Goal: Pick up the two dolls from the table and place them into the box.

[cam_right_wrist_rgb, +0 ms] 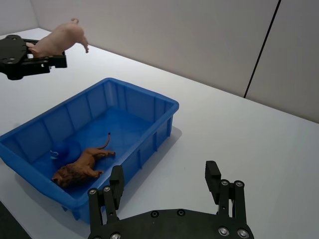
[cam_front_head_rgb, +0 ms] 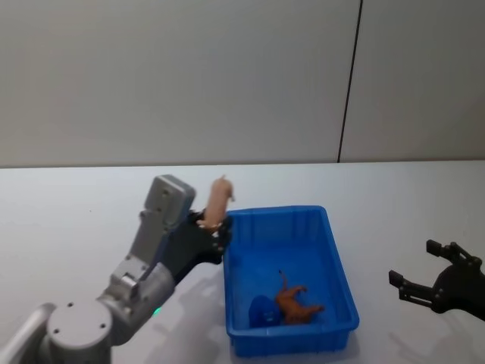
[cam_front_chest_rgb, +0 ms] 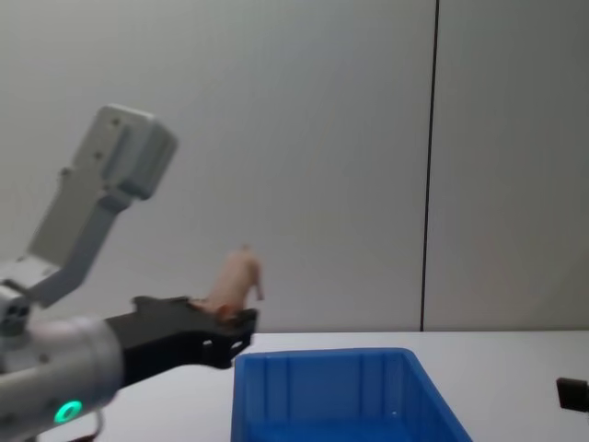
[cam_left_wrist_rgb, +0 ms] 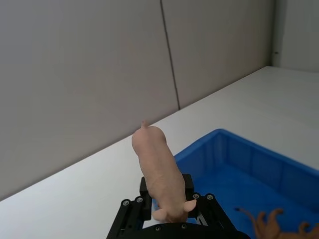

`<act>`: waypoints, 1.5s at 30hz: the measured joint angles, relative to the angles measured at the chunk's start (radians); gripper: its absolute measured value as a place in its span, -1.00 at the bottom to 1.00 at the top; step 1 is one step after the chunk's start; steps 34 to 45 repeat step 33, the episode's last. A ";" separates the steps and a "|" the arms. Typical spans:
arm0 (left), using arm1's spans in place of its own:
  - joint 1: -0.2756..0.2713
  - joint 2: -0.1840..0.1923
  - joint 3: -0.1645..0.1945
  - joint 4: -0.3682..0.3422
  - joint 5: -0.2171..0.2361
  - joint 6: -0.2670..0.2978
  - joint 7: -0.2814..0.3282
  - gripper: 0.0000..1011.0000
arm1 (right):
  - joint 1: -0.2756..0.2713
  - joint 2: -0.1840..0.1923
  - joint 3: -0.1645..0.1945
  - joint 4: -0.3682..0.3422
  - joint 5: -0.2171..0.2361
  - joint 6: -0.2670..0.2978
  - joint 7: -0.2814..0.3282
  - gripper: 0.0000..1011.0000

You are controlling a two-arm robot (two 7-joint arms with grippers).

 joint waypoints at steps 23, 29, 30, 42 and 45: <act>-0.089 -0.109 0.047 0.097 0.039 -0.065 -0.101 0.78 | 0.000 0.000 0.000 0.000 0.000 0.000 0.000 0.98; -0.082 -0.093 0.033 0.073 0.049 -0.096 -0.070 0.98 | 0.000 0.000 0.000 0.000 0.000 0.000 0.000 0.98; -0.081 -0.091 0.031 0.069 0.049 -0.099 -0.066 0.98 | 0.000 0.000 0.000 0.000 0.000 0.000 0.000 0.98; -0.075 -0.081 0.023 0.054 0.053 -0.112 -0.050 0.98 | 0.000 0.000 0.000 0.000 0.000 0.000 0.000 0.98; -0.075 -0.081 0.023 0.054 0.053 -0.112 -0.050 0.98 | 0.000 0.000 0.000 0.000 0.000 0.000 0.000 0.98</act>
